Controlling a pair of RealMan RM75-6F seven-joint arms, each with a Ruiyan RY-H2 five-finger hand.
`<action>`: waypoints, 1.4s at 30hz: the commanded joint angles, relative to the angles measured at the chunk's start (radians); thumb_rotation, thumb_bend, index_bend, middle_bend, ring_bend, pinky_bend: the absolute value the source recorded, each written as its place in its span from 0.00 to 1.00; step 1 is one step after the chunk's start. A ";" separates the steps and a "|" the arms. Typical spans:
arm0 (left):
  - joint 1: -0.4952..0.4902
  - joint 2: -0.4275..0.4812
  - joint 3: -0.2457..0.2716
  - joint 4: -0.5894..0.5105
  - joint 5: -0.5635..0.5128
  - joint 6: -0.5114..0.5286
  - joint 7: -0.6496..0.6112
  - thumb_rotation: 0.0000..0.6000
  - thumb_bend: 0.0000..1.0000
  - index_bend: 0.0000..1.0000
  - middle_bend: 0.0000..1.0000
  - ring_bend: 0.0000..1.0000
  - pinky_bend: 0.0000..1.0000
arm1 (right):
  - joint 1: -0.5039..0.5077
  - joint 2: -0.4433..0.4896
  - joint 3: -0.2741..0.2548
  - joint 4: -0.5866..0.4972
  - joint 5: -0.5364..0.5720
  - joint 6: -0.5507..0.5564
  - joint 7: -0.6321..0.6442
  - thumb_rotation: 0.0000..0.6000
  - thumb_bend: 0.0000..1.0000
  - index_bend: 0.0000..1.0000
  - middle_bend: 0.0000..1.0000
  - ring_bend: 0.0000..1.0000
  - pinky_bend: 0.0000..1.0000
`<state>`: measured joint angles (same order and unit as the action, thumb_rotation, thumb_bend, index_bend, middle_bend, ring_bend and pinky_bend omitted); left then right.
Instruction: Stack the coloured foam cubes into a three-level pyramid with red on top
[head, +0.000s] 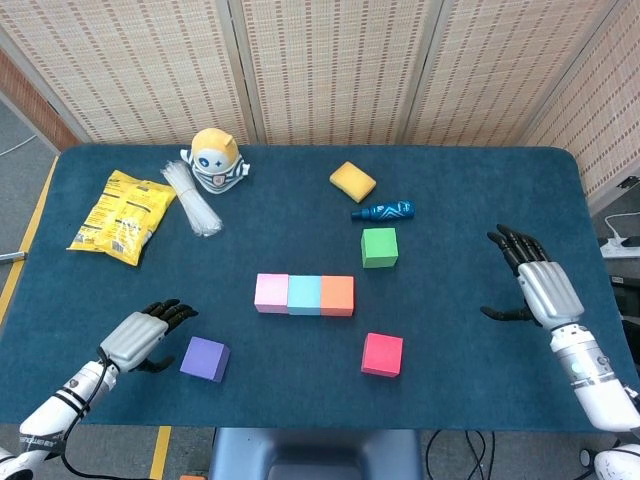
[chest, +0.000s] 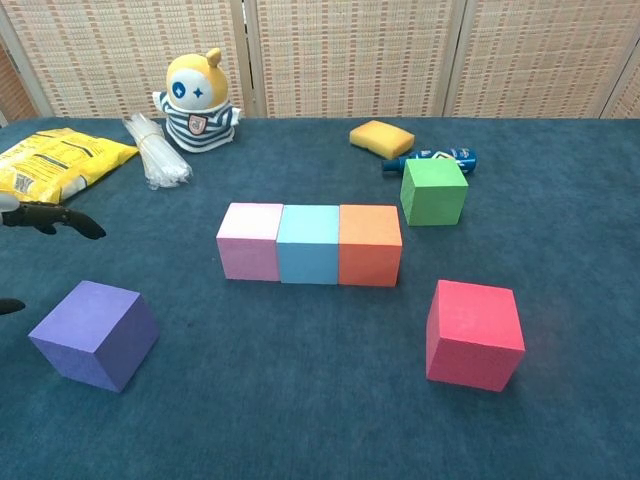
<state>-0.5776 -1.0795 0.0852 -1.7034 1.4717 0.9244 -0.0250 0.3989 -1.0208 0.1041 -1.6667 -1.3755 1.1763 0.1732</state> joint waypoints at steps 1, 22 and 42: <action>0.002 0.015 0.007 -0.027 -0.014 -0.018 0.025 1.00 0.35 0.08 0.07 0.04 0.16 | -0.001 -0.002 0.002 0.005 -0.002 -0.003 0.006 1.00 0.16 0.00 0.07 0.00 0.17; 0.034 -0.073 0.013 -0.014 -0.012 -0.026 0.071 1.00 0.35 0.09 0.06 0.02 0.16 | -0.013 -0.017 0.010 0.027 -0.008 -0.014 0.033 1.00 0.16 0.00 0.07 0.00 0.17; -0.040 -0.058 -0.202 -0.055 -0.122 0.020 -0.119 1.00 0.36 0.40 0.41 0.35 0.43 | -0.036 -0.003 0.020 0.012 -0.011 0.009 0.044 1.00 0.16 0.00 0.07 0.00 0.17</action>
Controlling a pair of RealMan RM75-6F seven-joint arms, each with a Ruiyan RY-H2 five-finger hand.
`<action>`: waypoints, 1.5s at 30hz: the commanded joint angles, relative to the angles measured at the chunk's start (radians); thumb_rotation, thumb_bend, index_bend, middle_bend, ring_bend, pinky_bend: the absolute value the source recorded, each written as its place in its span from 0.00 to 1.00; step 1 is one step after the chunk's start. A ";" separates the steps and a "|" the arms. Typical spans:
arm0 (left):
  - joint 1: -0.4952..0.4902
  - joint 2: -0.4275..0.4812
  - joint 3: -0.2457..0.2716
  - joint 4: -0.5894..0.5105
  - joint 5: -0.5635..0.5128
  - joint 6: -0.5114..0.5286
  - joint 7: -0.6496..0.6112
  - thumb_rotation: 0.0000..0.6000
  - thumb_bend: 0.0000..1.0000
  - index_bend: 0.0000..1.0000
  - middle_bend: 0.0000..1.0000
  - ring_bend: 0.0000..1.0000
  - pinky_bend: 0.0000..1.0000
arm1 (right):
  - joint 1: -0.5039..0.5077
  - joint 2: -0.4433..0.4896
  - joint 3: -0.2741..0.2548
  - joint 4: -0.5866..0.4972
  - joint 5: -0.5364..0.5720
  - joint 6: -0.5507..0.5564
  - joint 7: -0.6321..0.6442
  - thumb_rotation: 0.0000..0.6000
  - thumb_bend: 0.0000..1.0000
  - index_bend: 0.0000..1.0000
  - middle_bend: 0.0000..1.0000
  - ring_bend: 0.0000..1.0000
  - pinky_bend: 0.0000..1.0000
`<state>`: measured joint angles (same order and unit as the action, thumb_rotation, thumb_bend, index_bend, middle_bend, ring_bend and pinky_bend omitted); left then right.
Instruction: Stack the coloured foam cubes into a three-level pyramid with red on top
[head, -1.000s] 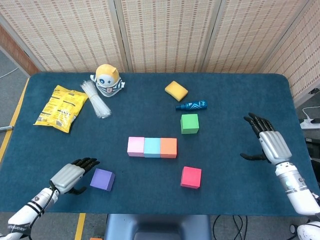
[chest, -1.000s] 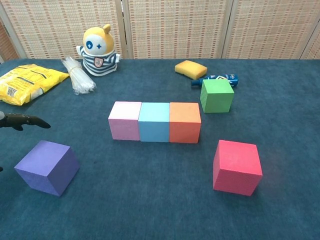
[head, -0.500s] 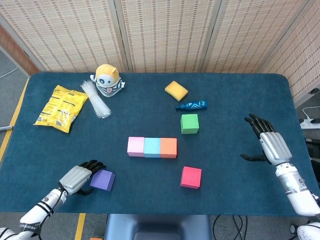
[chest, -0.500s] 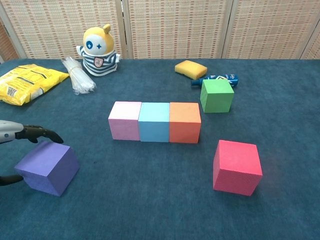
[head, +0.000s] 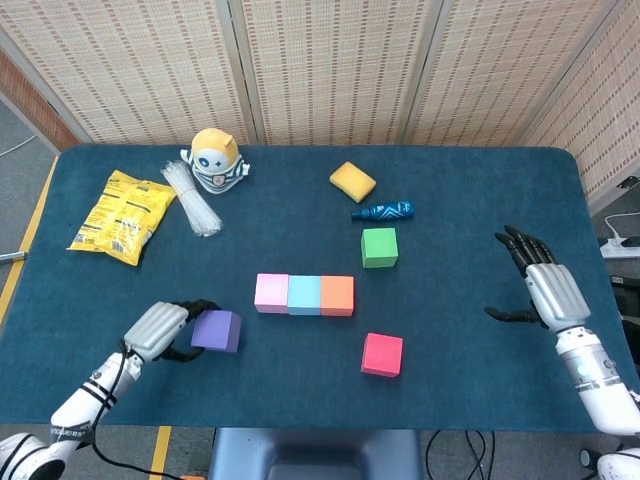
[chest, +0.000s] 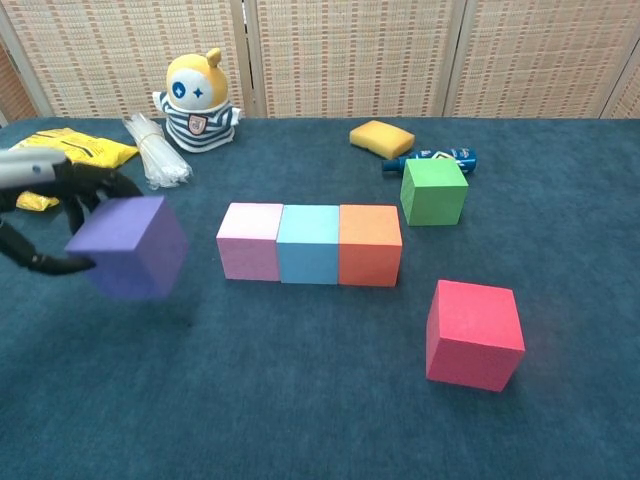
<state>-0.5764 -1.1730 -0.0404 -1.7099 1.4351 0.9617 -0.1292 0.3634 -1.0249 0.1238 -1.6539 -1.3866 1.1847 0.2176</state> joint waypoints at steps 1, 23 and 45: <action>-0.060 0.041 -0.104 -0.063 -0.129 -0.034 -0.005 1.00 0.36 0.40 0.41 0.35 0.43 | -0.002 0.002 0.001 -0.002 0.001 0.000 -0.001 1.00 0.16 0.00 0.07 0.00 0.17; -0.491 -0.150 -0.157 -0.063 -0.907 -0.092 0.524 1.00 0.36 0.31 0.38 0.33 0.44 | -0.027 0.032 0.006 -0.023 0.025 0.004 -0.008 1.00 0.16 0.00 0.07 0.00 0.17; -0.533 -0.183 -0.140 -0.040 -0.928 -0.074 0.583 1.00 0.36 0.30 0.37 0.30 0.37 | -0.037 0.031 0.008 -0.001 0.019 0.002 0.019 1.00 0.16 0.00 0.07 0.00 0.17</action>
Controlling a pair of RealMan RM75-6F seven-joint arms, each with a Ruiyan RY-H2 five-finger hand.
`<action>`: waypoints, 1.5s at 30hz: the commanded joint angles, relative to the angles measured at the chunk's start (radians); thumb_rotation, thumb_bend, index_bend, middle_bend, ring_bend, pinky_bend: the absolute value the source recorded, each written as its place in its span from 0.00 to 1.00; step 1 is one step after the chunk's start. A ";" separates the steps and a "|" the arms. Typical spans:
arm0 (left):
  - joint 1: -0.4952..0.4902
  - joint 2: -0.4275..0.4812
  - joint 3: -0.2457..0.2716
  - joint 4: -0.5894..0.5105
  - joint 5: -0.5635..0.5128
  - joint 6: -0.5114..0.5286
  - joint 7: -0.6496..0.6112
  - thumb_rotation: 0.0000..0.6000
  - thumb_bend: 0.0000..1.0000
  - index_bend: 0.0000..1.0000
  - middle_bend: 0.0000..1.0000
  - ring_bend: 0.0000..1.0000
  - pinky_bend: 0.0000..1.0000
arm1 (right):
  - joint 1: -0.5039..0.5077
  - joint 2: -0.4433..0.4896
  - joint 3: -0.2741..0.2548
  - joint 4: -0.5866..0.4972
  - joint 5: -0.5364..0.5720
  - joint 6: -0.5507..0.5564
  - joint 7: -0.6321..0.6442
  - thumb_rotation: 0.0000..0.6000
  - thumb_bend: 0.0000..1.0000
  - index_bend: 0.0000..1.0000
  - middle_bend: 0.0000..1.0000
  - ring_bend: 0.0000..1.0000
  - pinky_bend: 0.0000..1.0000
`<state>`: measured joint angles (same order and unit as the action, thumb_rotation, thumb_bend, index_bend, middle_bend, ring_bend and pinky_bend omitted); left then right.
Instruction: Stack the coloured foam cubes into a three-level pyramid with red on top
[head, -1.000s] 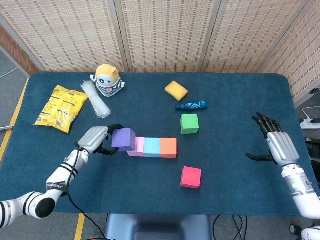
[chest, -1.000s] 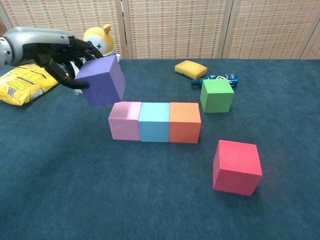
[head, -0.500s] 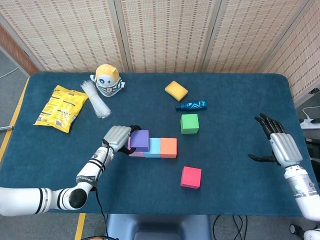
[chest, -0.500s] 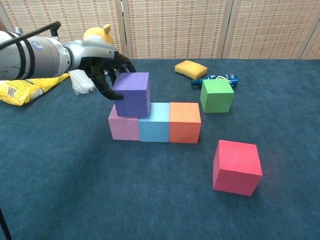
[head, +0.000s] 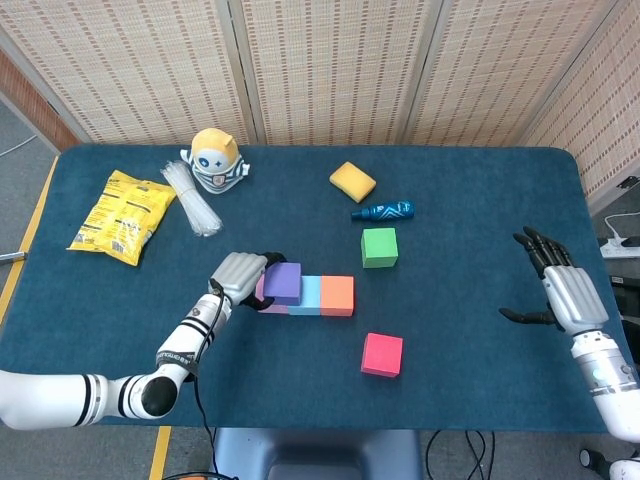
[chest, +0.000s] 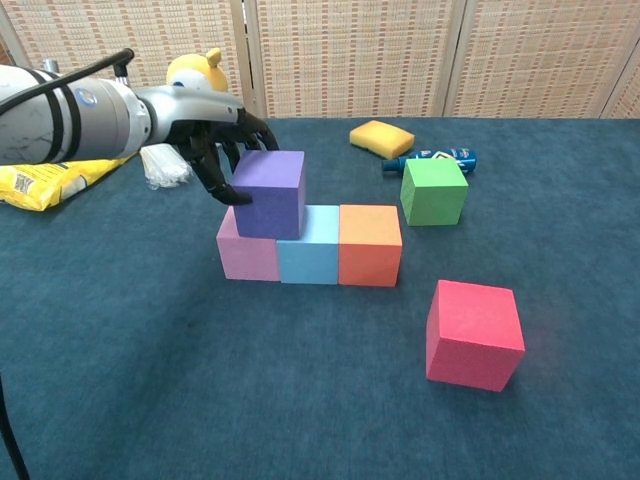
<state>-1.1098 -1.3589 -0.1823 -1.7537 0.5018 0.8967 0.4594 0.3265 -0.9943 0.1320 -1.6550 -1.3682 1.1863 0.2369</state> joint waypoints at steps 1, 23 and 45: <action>0.000 0.002 0.002 0.007 0.008 -0.012 -0.010 1.00 0.36 0.30 0.37 0.30 0.37 | 0.000 0.000 0.001 0.000 0.002 -0.001 -0.002 1.00 0.16 0.00 0.07 0.00 0.17; -0.017 0.003 0.005 0.028 0.010 -0.041 -0.036 1.00 0.36 0.29 0.36 0.30 0.36 | -0.001 -0.001 0.008 -0.001 0.015 -0.009 -0.009 1.00 0.16 0.00 0.07 0.00 0.17; -0.029 -0.013 0.024 0.034 -0.007 -0.030 -0.024 1.00 0.36 0.19 0.27 0.24 0.37 | -0.002 -0.006 0.010 0.012 0.015 -0.015 0.002 1.00 0.16 0.00 0.07 0.00 0.17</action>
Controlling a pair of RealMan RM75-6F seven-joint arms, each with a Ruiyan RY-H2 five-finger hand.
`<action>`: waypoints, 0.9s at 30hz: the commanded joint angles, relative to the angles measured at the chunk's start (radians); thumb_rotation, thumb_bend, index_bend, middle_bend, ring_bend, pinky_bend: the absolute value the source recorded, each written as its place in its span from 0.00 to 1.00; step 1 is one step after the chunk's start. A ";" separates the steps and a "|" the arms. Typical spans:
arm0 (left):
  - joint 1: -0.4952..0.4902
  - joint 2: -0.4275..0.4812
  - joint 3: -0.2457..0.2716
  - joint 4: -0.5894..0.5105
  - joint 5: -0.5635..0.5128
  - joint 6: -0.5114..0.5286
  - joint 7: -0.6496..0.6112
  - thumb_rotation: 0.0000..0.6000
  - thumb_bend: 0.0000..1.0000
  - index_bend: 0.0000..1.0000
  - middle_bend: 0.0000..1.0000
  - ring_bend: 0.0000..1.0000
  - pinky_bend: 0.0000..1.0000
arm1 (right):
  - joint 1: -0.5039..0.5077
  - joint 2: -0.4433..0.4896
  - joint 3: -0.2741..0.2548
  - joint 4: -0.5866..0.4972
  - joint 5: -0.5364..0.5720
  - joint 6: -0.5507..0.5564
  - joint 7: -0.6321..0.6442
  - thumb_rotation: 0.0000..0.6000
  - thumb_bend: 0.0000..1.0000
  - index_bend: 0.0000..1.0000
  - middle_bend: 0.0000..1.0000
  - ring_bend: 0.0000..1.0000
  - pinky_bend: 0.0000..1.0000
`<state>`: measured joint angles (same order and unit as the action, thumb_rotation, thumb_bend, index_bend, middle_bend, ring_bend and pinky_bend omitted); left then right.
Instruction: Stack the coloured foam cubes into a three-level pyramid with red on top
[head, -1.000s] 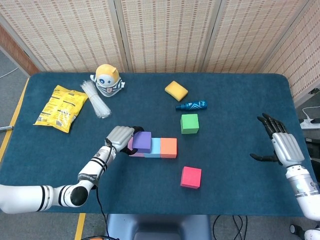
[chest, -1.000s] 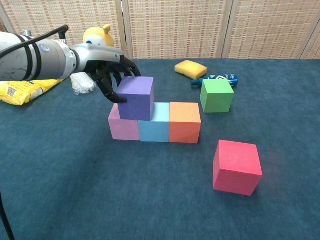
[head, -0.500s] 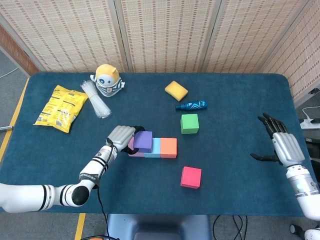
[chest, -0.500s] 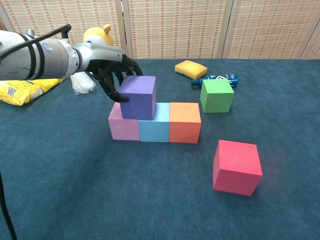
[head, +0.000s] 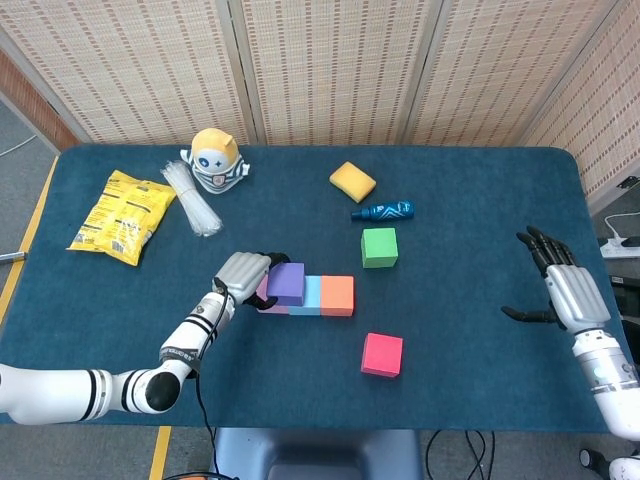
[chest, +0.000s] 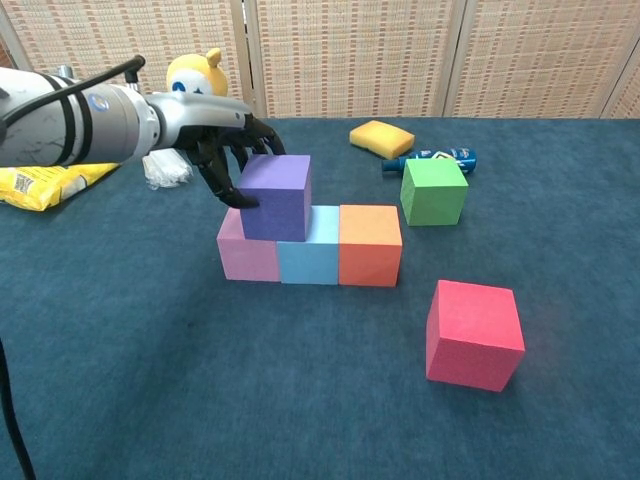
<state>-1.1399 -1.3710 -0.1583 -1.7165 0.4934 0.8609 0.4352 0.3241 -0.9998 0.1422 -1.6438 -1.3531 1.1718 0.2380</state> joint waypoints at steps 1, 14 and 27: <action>0.002 -0.001 0.002 -0.006 0.003 0.009 0.002 1.00 0.36 0.19 0.26 0.24 0.37 | 0.000 -0.001 0.001 0.002 0.000 0.000 0.002 1.00 0.16 0.00 0.07 0.00 0.17; 0.003 0.006 0.010 -0.036 0.006 0.026 0.016 1.00 0.36 0.06 0.12 0.13 0.36 | -0.003 0.001 0.000 0.003 -0.007 0.002 0.014 1.00 0.16 0.00 0.07 0.00 0.15; 0.047 0.086 -0.005 -0.117 0.058 0.060 -0.032 1.00 0.34 0.00 0.00 0.00 0.10 | 0.018 0.011 0.003 0.001 -0.021 -0.027 0.026 1.00 0.16 0.00 0.07 0.00 0.15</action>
<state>-1.1084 -1.3041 -0.1601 -1.8180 0.5336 0.9070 0.4164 0.3359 -0.9919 0.1440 -1.6424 -1.3714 1.1532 0.2591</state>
